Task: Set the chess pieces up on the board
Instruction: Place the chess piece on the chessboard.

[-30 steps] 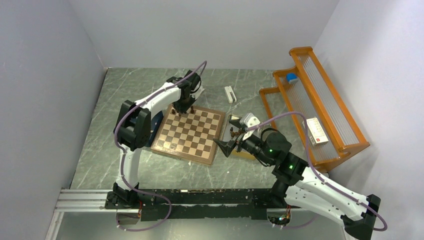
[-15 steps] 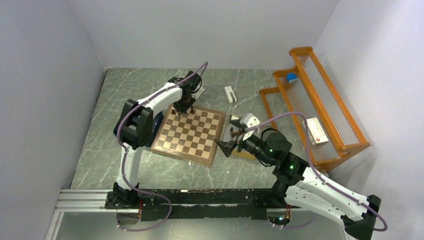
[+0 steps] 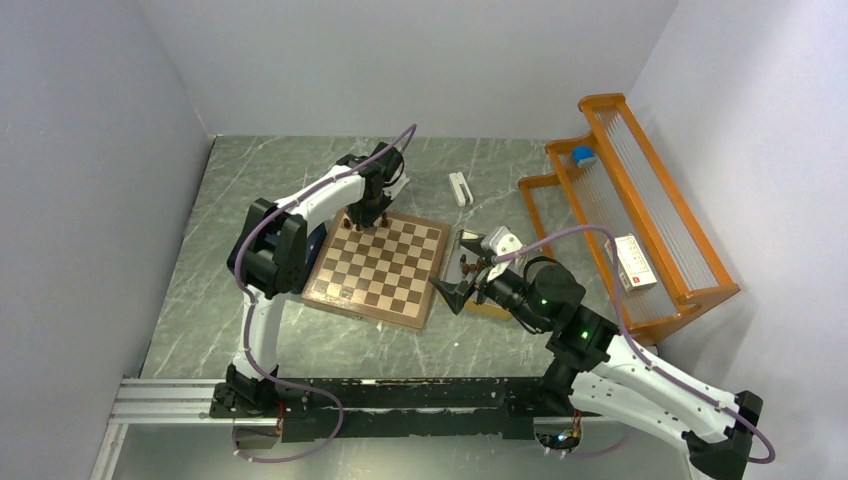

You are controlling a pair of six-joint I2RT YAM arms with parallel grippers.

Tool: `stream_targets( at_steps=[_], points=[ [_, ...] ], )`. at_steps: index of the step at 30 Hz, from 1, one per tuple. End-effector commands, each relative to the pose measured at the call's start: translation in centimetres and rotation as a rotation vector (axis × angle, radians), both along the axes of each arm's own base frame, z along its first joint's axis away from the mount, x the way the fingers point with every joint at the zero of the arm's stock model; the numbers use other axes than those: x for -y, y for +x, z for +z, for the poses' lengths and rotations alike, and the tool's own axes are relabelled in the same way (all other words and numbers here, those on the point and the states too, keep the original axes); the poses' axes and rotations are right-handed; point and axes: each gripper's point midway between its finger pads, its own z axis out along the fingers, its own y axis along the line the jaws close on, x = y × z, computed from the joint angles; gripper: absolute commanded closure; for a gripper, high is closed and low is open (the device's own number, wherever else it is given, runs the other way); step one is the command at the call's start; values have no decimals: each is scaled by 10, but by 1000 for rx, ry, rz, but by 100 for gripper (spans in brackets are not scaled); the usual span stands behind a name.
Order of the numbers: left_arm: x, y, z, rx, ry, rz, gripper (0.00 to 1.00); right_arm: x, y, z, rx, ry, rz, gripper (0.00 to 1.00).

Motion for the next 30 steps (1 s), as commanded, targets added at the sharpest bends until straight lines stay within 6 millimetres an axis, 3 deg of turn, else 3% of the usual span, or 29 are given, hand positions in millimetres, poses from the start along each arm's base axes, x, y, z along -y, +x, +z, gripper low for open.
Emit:
stream_targets(
  at_steps=[1, 11, 18, 21, 23, 25, 27, 30],
  points=[
    [12, 8, 12, 27, -47, -15, 66, 0, 2, 9, 11, 19, -10, 0],
    [35, 20, 94, 223, -275, 6, 45, 7, 41, -14, -342, 157, -336, 0],
    [24, 9, 161, 402, -467, 76, 35, 22, 67, -43, -489, 34, -612, 0],
    [11, -6, 178, 454, -553, 86, 31, 30, 82, -57, -508, -43, -682, 0],
    [7, -22, 187, 463, -619, 97, 30, 42, 96, -70, -527, -101, -723, 2],
    [4, -40, 178, 442, -643, 76, 28, 55, 110, -86, -576, -144, -730, 9],
    [1, -56, 170, 429, -657, 58, 19, 70, 122, -100, -624, -169, -736, 19],
    [-9, -76, 153, 414, -644, 48, 16, 88, 134, -118, -649, -220, -754, 34]
  ],
)
